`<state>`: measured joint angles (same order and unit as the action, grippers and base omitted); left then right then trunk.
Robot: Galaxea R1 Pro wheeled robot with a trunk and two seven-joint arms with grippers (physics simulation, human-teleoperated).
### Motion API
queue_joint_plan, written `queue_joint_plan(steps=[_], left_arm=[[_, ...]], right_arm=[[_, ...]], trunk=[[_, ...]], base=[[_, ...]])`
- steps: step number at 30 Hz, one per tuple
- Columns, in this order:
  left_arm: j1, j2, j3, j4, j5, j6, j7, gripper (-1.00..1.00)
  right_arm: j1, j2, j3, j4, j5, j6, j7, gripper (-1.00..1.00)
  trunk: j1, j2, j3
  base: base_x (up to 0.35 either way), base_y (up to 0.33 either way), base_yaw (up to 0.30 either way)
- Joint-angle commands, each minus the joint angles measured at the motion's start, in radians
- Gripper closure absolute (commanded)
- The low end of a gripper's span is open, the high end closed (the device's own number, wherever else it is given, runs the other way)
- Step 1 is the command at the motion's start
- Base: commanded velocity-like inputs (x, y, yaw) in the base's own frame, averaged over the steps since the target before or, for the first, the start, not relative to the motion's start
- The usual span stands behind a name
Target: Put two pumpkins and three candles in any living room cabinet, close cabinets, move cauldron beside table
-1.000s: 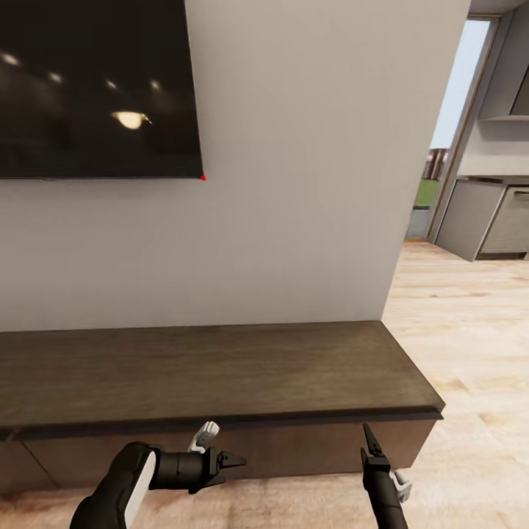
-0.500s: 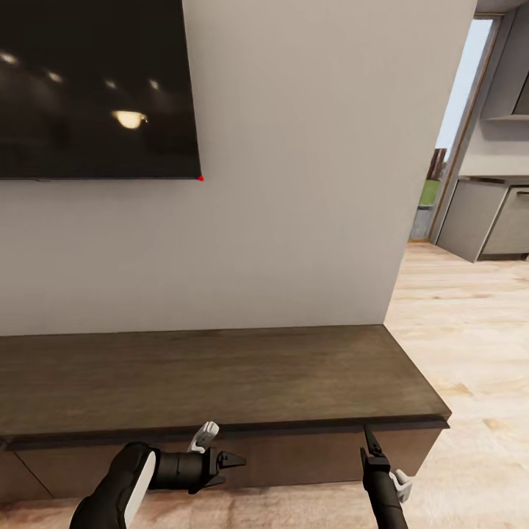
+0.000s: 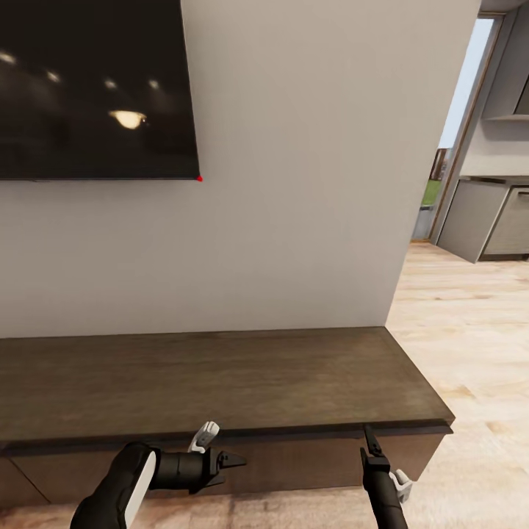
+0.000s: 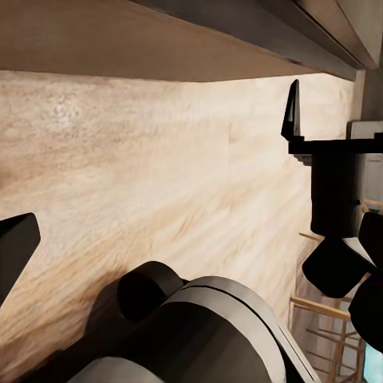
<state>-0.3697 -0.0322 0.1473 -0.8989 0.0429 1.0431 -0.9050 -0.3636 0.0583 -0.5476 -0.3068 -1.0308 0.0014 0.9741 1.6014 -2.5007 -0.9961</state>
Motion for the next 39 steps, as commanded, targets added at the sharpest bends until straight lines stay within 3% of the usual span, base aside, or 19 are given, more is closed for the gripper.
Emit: queue_joint_plan(steps=[1,21,26,27,39], left_arm=[[0.000,0.000,0.000,0.000,0.000,0.000,0.000,-1.00],[0.000,-0.002,0.000,0.000,0.002,0.000,0.000,-1.00],[0.000,-0.002,0.000,0.000,0.002,0.000,0.000,-1.00],[0.000,-0.002,0.000,0.000,0.001,0.000,0.000,-1.00],[0.000,-0.002,0.000,0.000,0.002,0.000,0.000,-1.00]], right_arm=[[0.000,0.000,0.000,0.000,0.000,0.000,-0.001,-1.00],[0.000,0.000,0.000,0.000,0.000,-0.002,-0.003,-1.00],[0.000,0.000,0.000,0.000,-0.001,-0.033,-0.003,-1.00],[0.000,0.000,0.000,0.000,-0.001,-0.038,-0.003,1.00],[-0.001,0.000,0.000,0.000,-0.003,-0.040,-0.003,1.00]], trunk=[[0.000,0.000,0.000],[0.000,0.000,0.000],[0.000,0.000,0.000],[0.000,0.000,0.000],[0.000,0.000,0.000]], base=[[0.007,0.000,0.000],[0.020,-0.002,0.000],[0.000,0.000,0.000],[0.000,0.000,0.000],[0.000,0.000,0.000]])
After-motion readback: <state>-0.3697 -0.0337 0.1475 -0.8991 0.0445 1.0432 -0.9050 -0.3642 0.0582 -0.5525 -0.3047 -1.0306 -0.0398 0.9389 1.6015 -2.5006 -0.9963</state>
